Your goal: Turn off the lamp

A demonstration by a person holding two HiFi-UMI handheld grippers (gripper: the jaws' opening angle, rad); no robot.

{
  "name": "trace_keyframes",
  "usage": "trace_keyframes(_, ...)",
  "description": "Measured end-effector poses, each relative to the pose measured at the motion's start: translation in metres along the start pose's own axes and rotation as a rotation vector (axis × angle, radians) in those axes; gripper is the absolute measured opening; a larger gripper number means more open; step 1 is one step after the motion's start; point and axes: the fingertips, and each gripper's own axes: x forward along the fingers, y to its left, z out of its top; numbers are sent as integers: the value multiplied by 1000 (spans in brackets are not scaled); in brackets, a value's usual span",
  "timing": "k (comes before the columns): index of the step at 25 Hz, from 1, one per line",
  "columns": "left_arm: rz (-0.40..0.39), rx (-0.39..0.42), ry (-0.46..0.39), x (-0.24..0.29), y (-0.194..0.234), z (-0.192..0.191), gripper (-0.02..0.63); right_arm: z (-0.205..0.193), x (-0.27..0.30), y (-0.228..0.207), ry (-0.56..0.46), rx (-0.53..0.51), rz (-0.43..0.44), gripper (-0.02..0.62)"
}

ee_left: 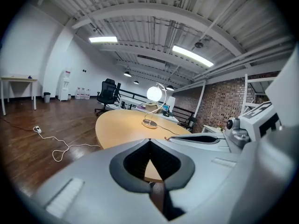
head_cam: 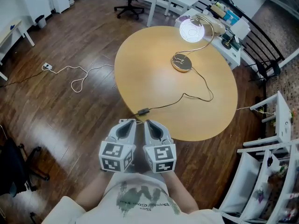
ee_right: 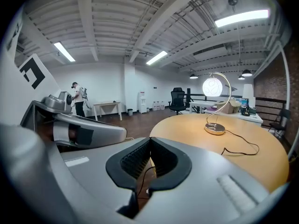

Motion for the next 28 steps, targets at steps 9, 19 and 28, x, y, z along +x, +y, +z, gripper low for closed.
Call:
trace_keyframes(9, -9, -5, 42, 28, 29, -6, -5, -12, 46, -8, 56, -2, 0, 1)
trace_keyframes(19, -8, -3, 85, 60, 51, -24, -5, -45, 91, -29, 121, -16, -16, 34)
trace_keyframes(28, -15, -4, 133, 86, 57, -44, -5, -85, 128, -53, 217, -46, -46, 34)
